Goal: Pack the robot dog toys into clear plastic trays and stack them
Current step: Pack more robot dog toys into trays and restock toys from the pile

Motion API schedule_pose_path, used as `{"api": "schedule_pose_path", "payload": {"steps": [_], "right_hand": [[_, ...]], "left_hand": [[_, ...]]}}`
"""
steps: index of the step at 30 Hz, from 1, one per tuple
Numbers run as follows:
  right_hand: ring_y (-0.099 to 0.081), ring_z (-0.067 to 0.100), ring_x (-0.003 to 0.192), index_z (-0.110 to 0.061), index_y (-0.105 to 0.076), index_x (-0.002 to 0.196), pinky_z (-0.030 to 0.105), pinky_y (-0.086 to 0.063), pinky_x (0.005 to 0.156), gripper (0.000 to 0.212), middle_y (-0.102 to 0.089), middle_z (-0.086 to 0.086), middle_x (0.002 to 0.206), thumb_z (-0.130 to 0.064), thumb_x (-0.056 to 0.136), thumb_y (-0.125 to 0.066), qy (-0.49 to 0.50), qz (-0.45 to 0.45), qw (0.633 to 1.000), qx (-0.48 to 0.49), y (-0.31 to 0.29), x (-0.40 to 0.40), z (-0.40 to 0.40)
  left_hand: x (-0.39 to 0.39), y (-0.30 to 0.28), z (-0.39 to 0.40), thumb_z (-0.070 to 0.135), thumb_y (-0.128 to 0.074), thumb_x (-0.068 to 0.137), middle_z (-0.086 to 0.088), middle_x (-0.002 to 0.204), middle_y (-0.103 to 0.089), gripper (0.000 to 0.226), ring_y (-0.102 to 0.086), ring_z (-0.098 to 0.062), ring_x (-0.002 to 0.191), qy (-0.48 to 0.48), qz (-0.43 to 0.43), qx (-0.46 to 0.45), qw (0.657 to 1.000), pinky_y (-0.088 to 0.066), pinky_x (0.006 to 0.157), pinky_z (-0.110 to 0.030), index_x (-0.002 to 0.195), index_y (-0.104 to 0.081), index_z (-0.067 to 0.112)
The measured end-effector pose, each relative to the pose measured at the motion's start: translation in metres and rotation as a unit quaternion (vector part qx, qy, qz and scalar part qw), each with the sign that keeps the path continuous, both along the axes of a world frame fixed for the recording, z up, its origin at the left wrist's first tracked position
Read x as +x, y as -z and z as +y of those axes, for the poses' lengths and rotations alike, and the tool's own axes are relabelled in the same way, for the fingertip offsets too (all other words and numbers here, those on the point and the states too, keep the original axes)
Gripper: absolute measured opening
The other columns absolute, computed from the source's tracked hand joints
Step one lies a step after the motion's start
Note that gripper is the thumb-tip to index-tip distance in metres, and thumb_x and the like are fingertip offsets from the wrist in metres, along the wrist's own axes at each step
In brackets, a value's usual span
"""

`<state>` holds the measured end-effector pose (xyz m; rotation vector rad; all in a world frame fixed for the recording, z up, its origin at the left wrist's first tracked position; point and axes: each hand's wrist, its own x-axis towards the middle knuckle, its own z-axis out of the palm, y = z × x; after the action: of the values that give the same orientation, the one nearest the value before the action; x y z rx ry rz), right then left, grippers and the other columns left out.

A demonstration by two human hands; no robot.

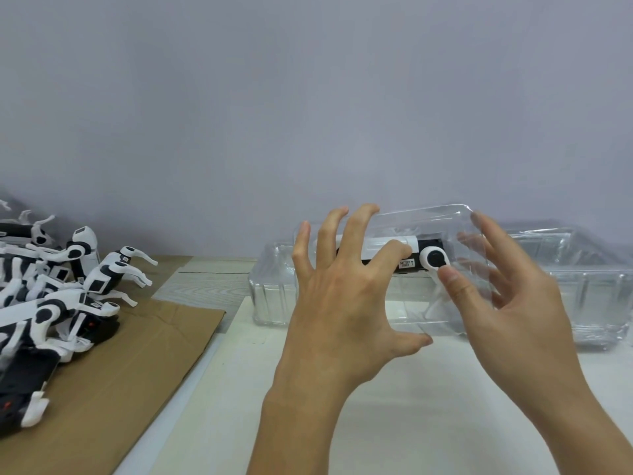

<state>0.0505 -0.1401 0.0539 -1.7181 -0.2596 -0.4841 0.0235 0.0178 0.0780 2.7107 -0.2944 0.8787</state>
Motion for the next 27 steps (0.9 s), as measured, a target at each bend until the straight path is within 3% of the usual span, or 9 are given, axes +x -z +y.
{"api": "schedule_pose_path", "payload": {"steps": [5,9,11,16,19,21,24,25,27], "right_hand": [[-0.055,0.002,0.122,-0.045,-0.046,0.142,0.042,-0.047,0.104,0.069,-0.058,-0.020,0.133,-0.053,0.075,-0.061,0.004,0.004,1.000,0.010,0.000,-0.001,-0.001],[-0.052,-0.013,0.116,-0.045,-0.052,0.138,0.021,-0.043,0.095,0.051,-0.062,-0.028,0.121,-0.050,0.087,-0.060,0.000,-0.022,0.999,0.048,0.000,-0.001,-0.003],[-0.056,-0.011,0.112,-0.042,-0.055,0.135,0.012,-0.043,0.090,0.041,-0.064,-0.029,0.115,-0.046,0.094,-0.058,0.006,-0.040,0.996,0.086,-0.001,0.000,-0.004],[-0.061,0.008,0.112,-0.032,-0.064,0.123,0.032,-0.043,0.095,0.040,-0.067,-0.007,0.119,-0.038,0.093,-0.039,0.021,-0.037,0.976,0.212,0.000,0.004,-0.009],[-0.066,0.017,0.103,-0.026,-0.068,0.115,0.033,-0.045,0.085,0.033,-0.071,-0.001,0.107,-0.027,0.096,-0.040,0.004,-0.009,0.966,0.259,0.000,0.007,-0.011],[-0.069,0.023,0.101,-0.024,-0.069,0.111,0.032,-0.048,0.081,0.029,-0.074,0.000,0.100,-0.016,0.101,-0.043,-0.008,0.010,0.970,0.243,0.001,0.007,-0.010],[-0.071,0.019,0.096,-0.024,-0.071,0.111,0.023,-0.054,0.075,0.029,-0.075,0.000,0.100,-0.009,0.101,-0.049,-0.028,0.016,0.982,0.186,0.001,0.004,-0.004],[-0.071,0.016,0.094,-0.025,-0.071,0.112,0.019,-0.054,0.074,0.028,-0.076,-0.002,0.100,-0.009,0.101,-0.051,-0.036,0.012,0.985,0.168,0.001,0.003,-0.001],[-0.071,0.010,0.093,-0.025,-0.072,0.112,0.016,-0.054,0.076,0.027,-0.076,-0.006,0.098,-0.009,0.098,-0.055,-0.050,-0.002,0.989,0.138,0.000,0.000,0.004]], "left_hand": [[-0.001,0.001,0.000,0.069,-0.083,0.051,0.001,0.154,-0.031,0.083,-0.019,-0.026,0.147,0.014,0.012,-0.018,1.000,0.004,0.120,-0.048,0.123,-0.060,0.036],[0.000,0.002,0.000,0.075,-0.076,0.052,0.000,0.152,-0.035,0.083,-0.022,-0.023,0.141,0.014,0.001,-0.042,0.999,-0.011,0.118,-0.054,0.124,-0.061,0.037],[-0.001,0.003,0.001,0.080,-0.067,0.053,0.003,0.149,-0.037,0.080,-0.022,-0.019,0.139,0.010,0.000,-0.072,0.997,-0.017,0.117,-0.049,0.122,-0.061,0.039],[-0.003,0.001,0.003,0.084,-0.063,0.048,0.019,0.140,-0.036,0.077,-0.021,0.001,0.134,0.012,-0.007,-0.220,0.975,-0.030,0.113,-0.038,0.118,-0.059,0.051],[-0.005,-0.006,0.001,0.080,-0.067,0.048,0.022,0.136,-0.046,0.069,-0.033,0.001,0.134,0.040,-0.025,-0.345,0.937,-0.028,0.102,-0.006,0.110,-0.063,0.050],[-0.005,-0.009,0.002,0.075,-0.068,0.052,0.017,0.132,-0.056,0.066,-0.045,-0.002,0.129,0.065,-0.024,-0.430,0.900,-0.033,0.089,0.003,0.111,-0.067,0.046],[-0.003,-0.011,0.007,0.071,-0.067,0.061,0.004,0.124,-0.068,0.068,-0.058,-0.013,0.123,0.114,0.000,-0.522,0.845,-0.048,0.103,-0.027,0.116,-0.070,0.032],[-0.003,-0.010,0.008,0.072,-0.067,0.063,0.003,0.123,-0.070,0.071,-0.061,-0.015,0.122,0.131,0.015,-0.543,0.830,-0.046,0.107,-0.039,0.118,-0.071,0.028],[-0.003,-0.008,0.009,0.082,-0.068,0.057,0.003,0.122,-0.071,0.082,-0.062,-0.015,0.121,0.157,0.047,-0.592,0.789,-0.040,0.110,-0.048,0.117,-0.072,0.026]]}}
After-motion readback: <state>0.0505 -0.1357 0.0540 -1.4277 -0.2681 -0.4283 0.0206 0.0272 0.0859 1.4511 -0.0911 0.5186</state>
